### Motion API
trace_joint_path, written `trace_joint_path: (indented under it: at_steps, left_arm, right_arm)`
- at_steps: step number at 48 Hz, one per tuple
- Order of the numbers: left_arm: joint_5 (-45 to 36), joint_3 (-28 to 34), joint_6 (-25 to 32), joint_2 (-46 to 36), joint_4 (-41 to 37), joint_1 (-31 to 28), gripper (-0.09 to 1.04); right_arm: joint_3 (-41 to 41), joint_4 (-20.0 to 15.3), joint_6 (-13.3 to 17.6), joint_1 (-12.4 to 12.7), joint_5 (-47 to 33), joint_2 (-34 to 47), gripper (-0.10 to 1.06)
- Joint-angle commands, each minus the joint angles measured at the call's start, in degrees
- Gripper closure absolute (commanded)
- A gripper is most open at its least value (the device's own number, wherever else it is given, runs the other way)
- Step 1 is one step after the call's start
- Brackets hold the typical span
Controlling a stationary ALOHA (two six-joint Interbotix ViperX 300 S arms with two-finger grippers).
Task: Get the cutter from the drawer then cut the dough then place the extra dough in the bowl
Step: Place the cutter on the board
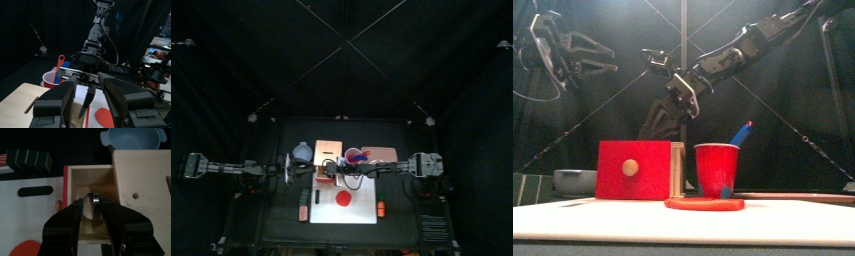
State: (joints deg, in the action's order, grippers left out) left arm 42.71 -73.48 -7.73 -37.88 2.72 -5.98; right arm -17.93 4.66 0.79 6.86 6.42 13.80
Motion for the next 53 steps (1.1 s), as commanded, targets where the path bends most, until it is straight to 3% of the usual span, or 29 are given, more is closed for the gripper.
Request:
trace_joint_path:
  at_steps: [1,12,36,53]
  left_arm:
    - [0.62,0.7,0.09,0.0,-0.09,0.09,0.16]
    - [0.53,0.53,-0.09,0.0,-0.09,0.18,0.16]
    - [0.53,0.35,-0.26,0.0,0.18,0.35,0.16]
    - [0.53,-0.35,-0.18,0.0,1.05,0.0,0.16]
  right_arm:
    - [1.58,0.26,-0.09,0.97,0.0,-0.88,0.25]
    - [1.58,2.29,-0.18,1.32,0.88,-0.18,0.25]
    - [2.2,2.37,-0.18,1.32,2.29,1.67,0.25]
    - [3.78,2.72,-0.26,0.53,3.43,0.7,0.35]
